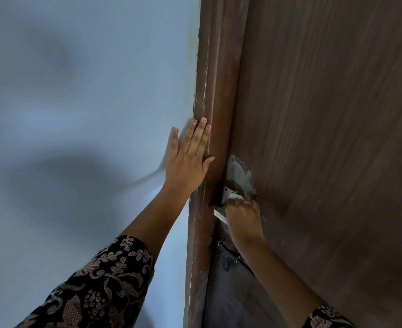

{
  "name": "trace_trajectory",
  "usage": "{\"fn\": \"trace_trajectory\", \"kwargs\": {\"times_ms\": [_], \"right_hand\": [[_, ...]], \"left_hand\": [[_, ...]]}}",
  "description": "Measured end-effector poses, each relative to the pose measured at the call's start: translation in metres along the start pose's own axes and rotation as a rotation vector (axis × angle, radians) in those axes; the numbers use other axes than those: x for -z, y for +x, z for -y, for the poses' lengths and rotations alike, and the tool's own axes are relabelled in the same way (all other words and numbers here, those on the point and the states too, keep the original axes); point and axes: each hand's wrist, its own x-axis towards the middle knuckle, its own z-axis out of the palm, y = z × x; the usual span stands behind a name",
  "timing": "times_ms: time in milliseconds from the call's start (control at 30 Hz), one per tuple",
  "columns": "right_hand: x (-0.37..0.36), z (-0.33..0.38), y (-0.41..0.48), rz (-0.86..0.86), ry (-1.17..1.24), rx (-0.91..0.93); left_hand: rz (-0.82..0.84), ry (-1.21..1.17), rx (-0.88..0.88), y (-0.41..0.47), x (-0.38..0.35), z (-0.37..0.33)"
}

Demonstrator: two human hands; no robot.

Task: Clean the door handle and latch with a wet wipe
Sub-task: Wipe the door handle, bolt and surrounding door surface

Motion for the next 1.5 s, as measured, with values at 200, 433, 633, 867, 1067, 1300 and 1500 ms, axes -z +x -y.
{"fn": "trace_trajectory", "kwargs": {"times_ms": [200,433,633,867,1067,1300,1500], "right_hand": [[-0.006,0.0,0.004,0.099,0.121,0.002],[-0.01,0.002,0.008,0.148,0.107,0.008],[-0.023,0.0,0.014,0.155,0.206,0.181],[-0.026,-0.007,0.022,0.26,0.125,0.138],[-0.033,-0.004,0.015,0.276,0.282,0.207],[-0.029,0.0,0.016,0.208,0.39,0.151],[-0.025,-0.007,0.016,0.273,0.574,0.144]], "left_hand": [[0.007,-0.006,0.008,0.0,-0.001,-0.001],[0.008,-0.019,0.005,0.0,-0.002,-0.001],[-0.008,-0.023,0.013,-0.001,-0.005,-0.002],[-0.001,-0.022,0.019,-0.002,-0.004,-0.004],[0.008,-0.018,0.031,-0.002,-0.002,-0.005],[0.018,-0.008,0.046,-0.003,0.0,-0.008],[0.034,0.026,0.058,-0.003,0.004,-0.011]]}}
